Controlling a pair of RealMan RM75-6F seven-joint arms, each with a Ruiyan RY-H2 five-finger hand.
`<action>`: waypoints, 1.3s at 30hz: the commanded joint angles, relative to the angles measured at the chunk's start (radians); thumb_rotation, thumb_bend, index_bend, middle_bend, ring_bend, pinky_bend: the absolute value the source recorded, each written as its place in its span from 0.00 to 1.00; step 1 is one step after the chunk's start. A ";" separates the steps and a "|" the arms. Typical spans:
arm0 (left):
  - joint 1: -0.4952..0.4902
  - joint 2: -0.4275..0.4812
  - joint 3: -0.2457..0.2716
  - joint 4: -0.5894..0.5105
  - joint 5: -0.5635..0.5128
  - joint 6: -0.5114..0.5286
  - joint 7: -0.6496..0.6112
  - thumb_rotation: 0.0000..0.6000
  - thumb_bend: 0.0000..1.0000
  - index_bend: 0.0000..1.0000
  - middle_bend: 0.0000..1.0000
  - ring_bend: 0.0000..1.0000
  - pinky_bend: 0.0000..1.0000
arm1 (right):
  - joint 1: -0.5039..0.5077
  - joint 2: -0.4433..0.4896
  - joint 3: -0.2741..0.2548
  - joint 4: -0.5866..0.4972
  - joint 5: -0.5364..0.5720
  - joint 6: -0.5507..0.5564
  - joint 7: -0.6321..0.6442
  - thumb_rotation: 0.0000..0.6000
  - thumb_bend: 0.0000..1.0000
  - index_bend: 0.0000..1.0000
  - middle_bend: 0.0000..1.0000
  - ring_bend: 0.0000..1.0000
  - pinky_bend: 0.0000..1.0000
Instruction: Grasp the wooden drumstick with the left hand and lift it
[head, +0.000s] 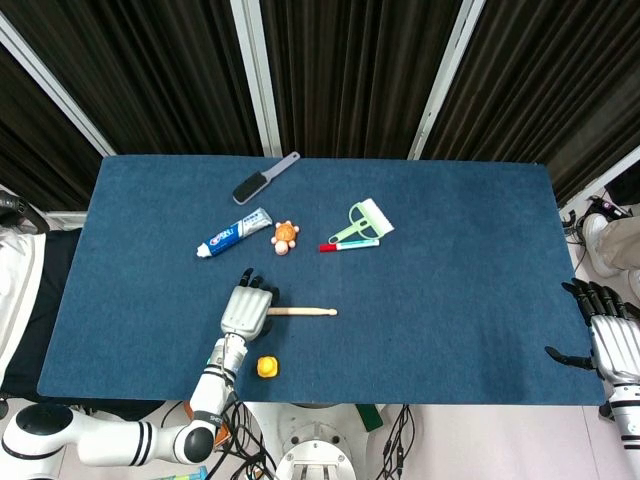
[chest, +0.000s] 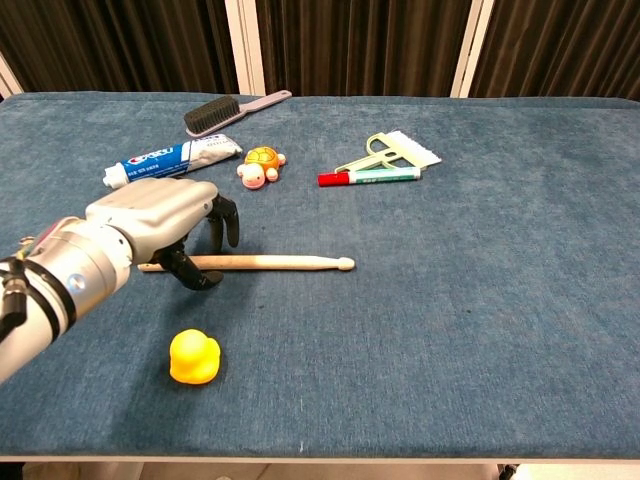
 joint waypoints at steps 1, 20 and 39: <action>-0.005 -0.010 -0.003 0.005 -0.003 0.000 0.008 1.00 0.28 0.41 0.45 0.20 0.09 | 0.000 0.000 0.000 0.000 0.001 -0.001 0.000 1.00 0.18 0.19 0.14 0.09 0.00; -0.025 -0.062 -0.020 0.062 -0.009 -0.009 0.021 1.00 0.28 0.48 0.51 0.24 0.12 | 0.003 0.003 0.000 -0.003 0.007 -0.011 0.004 1.00 0.18 0.20 0.14 0.09 0.00; -0.029 -0.067 -0.023 0.065 -0.009 -0.022 0.014 1.00 0.44 0.53 0.56 0.27 0.14 | 0.004 0.003 0.001 -0.005 0.010 -0.013 0.006 1.00 0.18 0.20 0.14 0.09 0.00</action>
